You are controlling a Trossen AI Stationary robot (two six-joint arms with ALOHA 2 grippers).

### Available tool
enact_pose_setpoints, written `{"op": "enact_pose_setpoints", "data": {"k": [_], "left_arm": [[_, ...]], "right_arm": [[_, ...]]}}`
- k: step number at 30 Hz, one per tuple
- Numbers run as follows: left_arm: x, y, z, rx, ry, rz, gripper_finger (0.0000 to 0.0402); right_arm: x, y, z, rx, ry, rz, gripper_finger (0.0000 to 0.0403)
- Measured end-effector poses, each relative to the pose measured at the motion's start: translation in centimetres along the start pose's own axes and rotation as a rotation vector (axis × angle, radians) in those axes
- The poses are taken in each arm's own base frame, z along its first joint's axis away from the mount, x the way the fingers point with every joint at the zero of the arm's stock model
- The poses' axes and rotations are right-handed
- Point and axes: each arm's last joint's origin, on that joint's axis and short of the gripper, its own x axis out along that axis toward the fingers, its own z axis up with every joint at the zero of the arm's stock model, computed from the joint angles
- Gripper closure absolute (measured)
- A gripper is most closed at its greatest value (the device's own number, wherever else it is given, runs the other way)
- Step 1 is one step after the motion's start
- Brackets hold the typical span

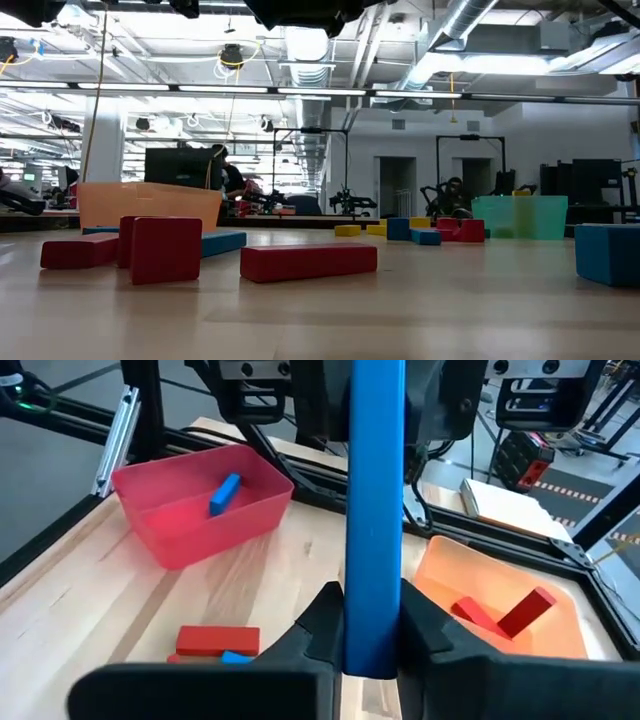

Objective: Sort blocks
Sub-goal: Put the blue wooden block into the red bin

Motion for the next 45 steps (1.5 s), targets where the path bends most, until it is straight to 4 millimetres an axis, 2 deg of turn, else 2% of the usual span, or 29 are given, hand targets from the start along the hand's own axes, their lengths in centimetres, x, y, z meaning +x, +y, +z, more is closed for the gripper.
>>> {"op": "enact_pose_setpoints", "data": {"k": [6, 15, 18, 22, 29, 36, 45], "left_arm": [[-0.4, -0.3, 0.5, 0.008, 0.076, -0.060, 0.0347], [-1.5, -1.9, 5.0, -0.055, 0.346, -0.296, 0.0348], [-2.5, -2.7, 6.6, -0.118, 0.411, -0.372, 0.0348], [-3.9, -4.2, 7.5, -0.224, 0.465, -0.458, 0.0348], [-5.9, -7.0, 6.4, -0.339, 0.669, -0.429, 0.0348], [-6.6, -10.3, 5.3, -0.376, 0.754, -0.379, 0.0348], [-7.3, -12.6, 4.0, -0.415, 0.826, -0.288, 0.0348]], "right_arm": [[0.0, 0.2, -0.2, 0.037, 0.022, 0.033, 0.0301], [-0.1, 0.3, -1.2, 0.089, 0.129, 0.036, 0.0203], [-0.2, 0.5, -1.8, 0.098, 0.185, 0.047, 0.0187], [-0.3, 0.9, -2.3, 0.094, 0.245, 0.065, 0.0183], [-0.5, 1.3, -2.6, 0.085, 0.287, 0.079, 0.0191], [-0.5, 1.5, -2.6, 0.079, 0.294, 0.084, 0.0193], [-0.6, 1.8, -2.6, 0.075, 0.293, 0.091, 0.0194]]}}
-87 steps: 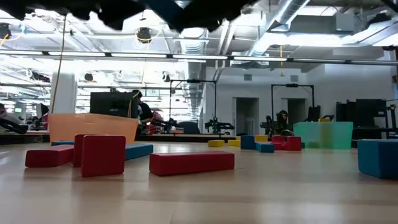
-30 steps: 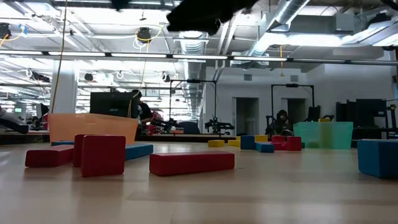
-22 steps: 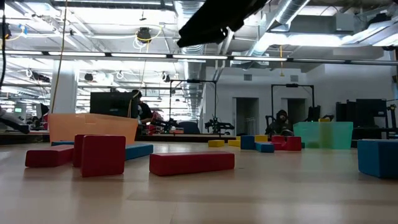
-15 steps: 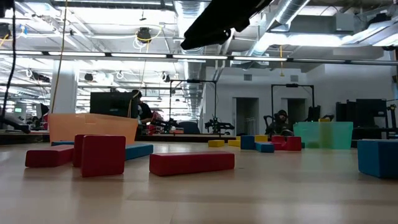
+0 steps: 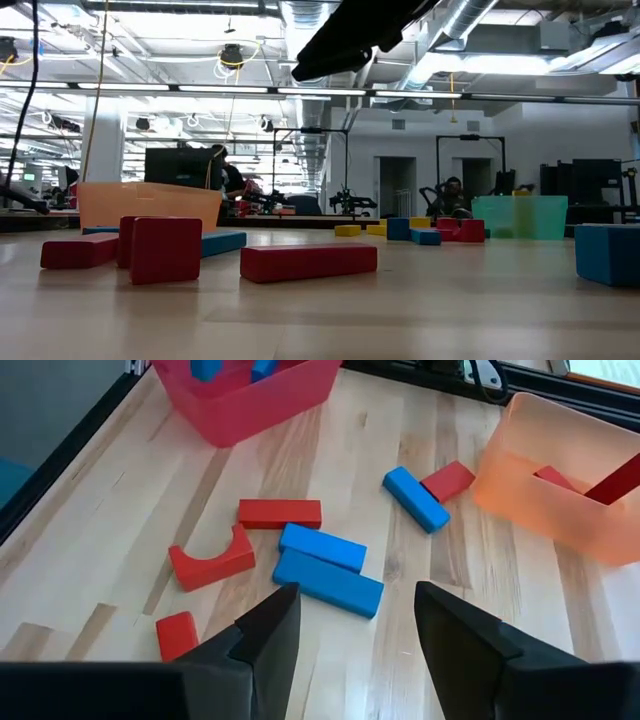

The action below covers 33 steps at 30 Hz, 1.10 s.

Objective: Sort blocks
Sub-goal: Put the blue wooden block into the red bin

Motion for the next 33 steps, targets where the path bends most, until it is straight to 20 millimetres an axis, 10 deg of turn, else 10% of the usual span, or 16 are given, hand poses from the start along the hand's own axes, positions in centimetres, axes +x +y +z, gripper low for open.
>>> {"op": "enact_pose_setpoints", "data": {"k": [33], "left_arm": [[6.1, -1.7, -4.1, -0.126, 0.137, 0.214, 0.0332]], "right_arm": [[-0.1, 0.6, -0.2, -0.038, 0.021, 0.015, 0.0194]]}}
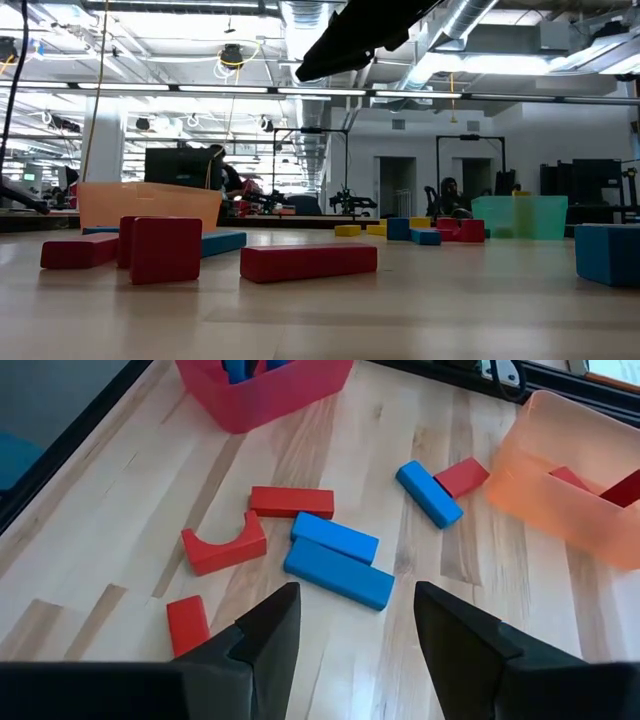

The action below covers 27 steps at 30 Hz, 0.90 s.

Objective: Sort blocks
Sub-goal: Put the blue wooden block into the red bin, then put the yellow wooden block into the green bin

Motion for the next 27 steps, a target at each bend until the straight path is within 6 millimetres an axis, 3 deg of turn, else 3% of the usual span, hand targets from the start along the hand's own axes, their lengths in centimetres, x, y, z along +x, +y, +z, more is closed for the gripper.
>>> {"op": "enact_pose_setpoints", "data": {"k": [8, 18, 27], "left_arm": [[-0.1, 0.0, -0.1, 0.001, 0.019, -0.014, 0.0295], [-2.1, 0.6, 1.0, -0.015, -0.021, -0.071, 0.0221], [-4.3, 2.0, 2.9, 0.056, -0.183, -0.062, 0.0204]], "right_arm": [[0.0, 0.5, 0.0, -0.009, 0.002, 0.011, 0.0194], [0.0, 0.6, -0.1, -0.011, 0.017, 0.015, 0.0194], [-0.1, 0.7, -0.2, -0.020, 0.024, 0.017, 0.0194]]}}
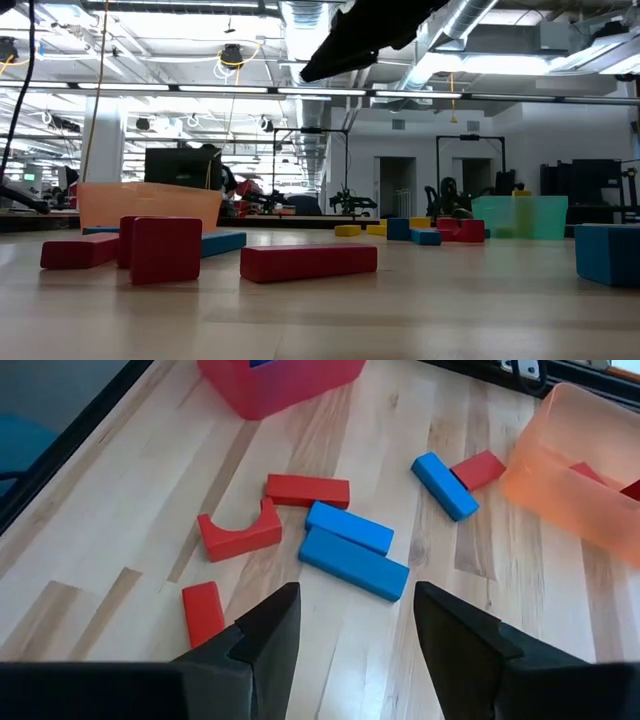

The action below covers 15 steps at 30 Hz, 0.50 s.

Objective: Sort blocks
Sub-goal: Put the yellow wooden block into the green bin

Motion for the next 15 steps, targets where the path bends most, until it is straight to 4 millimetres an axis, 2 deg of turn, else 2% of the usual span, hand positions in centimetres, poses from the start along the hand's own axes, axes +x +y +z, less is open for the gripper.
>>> {"op": "enact_pose_setpoints", "data": {"k": [6, 15], "left_arm": [[0.0, 1.7, 1.9, 0.116, -0.092, 0.088, 0.0204], [2.3, 5.1, 4.6, 0.257, -0.073, 0.271, 0.0203]], "right_arm": [[0.0, 0.1, -0.6, -0.005, 0.062, 0.008, 0.0194], [-0.2, 0.4, -1.8, 0.026, 0.191, 0.022, 0.0194]]}}
